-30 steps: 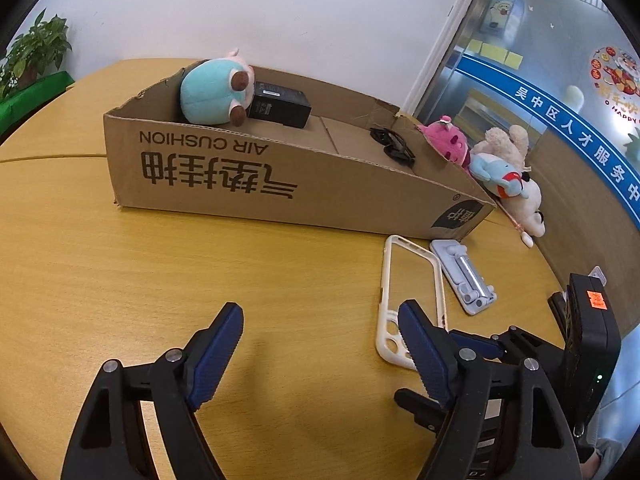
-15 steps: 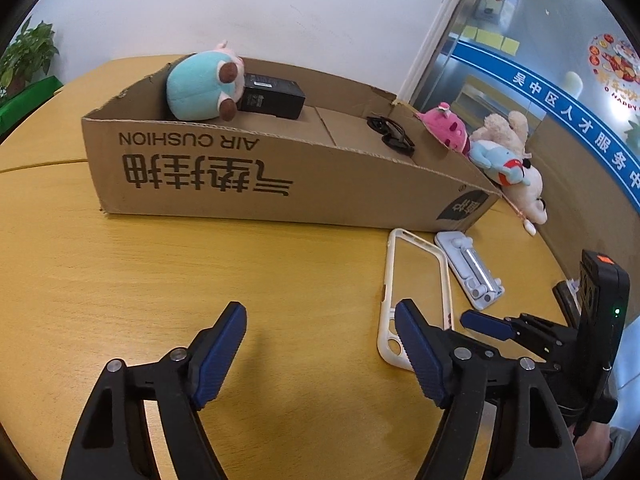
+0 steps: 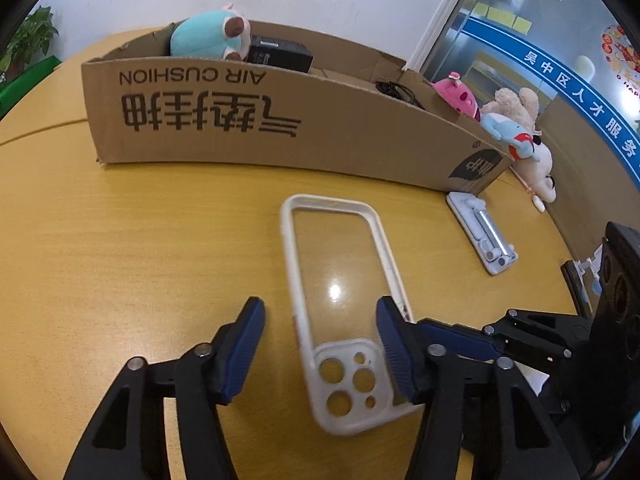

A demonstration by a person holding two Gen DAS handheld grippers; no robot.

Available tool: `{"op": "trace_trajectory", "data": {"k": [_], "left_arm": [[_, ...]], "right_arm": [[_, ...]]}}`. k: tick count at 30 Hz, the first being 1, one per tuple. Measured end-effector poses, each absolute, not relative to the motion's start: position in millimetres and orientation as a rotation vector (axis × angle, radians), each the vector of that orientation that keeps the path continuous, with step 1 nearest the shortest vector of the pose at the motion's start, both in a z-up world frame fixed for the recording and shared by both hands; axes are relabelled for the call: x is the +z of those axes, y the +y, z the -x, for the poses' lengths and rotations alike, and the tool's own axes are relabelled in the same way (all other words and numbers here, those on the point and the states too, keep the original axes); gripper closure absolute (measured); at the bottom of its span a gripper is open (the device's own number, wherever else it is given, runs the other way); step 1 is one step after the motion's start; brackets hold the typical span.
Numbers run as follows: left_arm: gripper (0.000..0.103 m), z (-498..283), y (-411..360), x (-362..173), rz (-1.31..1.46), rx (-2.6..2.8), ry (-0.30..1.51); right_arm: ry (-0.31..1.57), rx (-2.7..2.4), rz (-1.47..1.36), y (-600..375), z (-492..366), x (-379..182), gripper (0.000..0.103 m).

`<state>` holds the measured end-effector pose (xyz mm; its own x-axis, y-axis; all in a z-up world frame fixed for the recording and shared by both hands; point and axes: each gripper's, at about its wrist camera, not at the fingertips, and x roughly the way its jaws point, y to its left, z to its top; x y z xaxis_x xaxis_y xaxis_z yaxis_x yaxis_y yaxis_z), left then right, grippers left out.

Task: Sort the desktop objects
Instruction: 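Lower the right gripper onto the white phone case frame and grasp its rim, then lift the phone case with the right gripper and carry it over the box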

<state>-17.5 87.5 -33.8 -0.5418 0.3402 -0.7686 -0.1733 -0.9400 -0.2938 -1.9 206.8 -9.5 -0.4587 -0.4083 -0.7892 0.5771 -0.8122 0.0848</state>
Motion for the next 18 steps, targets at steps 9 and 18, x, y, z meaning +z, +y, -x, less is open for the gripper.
{"op": "trace_trajectory", "data": {"k": [9, 18], "left_arm": [[0.097, 18.7, 68.3, -37.3, 1.339, 2.578, -0.289], [0.099, 17.1, 56.9, -8.5, 1.214, 2.607, -0.405]], "right_arm": [[0.241, -2.253, -1.136, 197.2, -4.6, -8.8, 0.087], [0.194, -2.297, -1.046, 200.7, -10.0, 17.9, 0.089]]}}
